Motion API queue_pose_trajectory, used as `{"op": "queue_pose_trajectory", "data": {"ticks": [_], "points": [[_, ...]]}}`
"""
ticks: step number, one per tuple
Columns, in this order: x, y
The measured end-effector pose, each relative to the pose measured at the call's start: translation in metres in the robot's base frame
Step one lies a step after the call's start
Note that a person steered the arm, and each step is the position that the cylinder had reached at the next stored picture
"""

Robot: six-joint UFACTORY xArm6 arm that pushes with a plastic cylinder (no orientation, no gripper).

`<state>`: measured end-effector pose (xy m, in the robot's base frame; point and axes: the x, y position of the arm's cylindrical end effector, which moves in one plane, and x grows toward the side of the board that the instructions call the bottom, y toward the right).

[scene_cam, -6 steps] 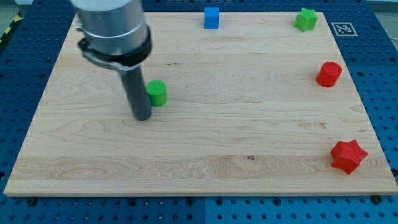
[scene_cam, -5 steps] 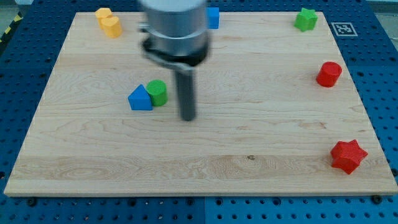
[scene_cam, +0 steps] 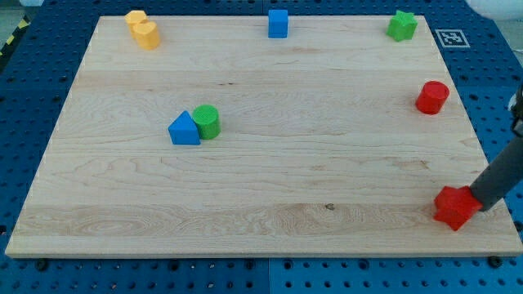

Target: Move red star to left bit

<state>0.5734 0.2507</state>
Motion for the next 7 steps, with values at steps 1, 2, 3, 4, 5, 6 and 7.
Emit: {"op": "queue_pose_trajectory", "data": {"ticks": [1, 2, 3, 4, 5, 6, 7], "points": [[0.001, -0.025], [0.004, -0.054], [0.011, -0.056], [0.028, -0.041], [0.045, -0.039], [0.044, -0.050], [0.042, -0.075]]}}
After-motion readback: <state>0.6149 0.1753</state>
